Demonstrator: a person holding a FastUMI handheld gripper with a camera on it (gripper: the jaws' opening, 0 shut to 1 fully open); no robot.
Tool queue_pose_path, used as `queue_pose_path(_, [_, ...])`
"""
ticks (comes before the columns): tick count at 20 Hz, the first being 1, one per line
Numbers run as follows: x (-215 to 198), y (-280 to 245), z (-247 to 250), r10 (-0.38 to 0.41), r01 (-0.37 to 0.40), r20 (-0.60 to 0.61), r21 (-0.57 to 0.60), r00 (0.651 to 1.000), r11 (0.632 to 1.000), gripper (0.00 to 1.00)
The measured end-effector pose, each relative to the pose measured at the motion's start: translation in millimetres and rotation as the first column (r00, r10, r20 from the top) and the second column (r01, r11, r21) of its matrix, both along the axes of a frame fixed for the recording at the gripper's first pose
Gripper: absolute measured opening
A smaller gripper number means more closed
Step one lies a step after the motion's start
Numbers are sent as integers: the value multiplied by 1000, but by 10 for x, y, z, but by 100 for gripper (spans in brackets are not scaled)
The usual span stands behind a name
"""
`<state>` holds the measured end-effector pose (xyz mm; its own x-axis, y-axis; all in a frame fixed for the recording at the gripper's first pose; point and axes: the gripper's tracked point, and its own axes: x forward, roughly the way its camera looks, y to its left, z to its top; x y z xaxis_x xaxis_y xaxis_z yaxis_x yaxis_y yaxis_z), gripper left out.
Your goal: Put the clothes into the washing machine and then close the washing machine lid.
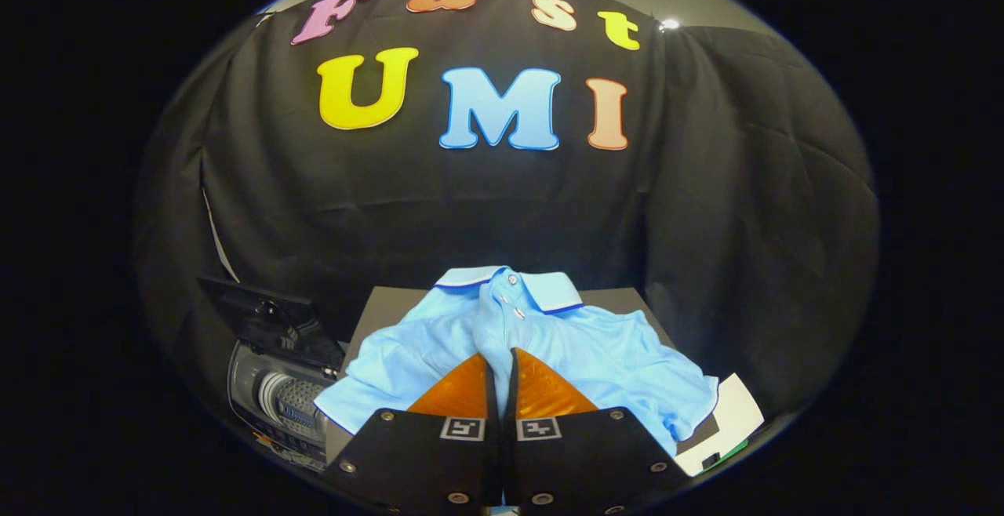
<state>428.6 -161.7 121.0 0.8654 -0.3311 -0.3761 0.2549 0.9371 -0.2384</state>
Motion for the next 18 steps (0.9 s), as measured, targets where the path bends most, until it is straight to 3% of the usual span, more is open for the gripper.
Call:
queue_pose_path(8, [14,754,283,-112,117,83,-56,990,992,1])
queue_pose_path(18, [87,2171,142,-46,53,94,-74,995,996,1])
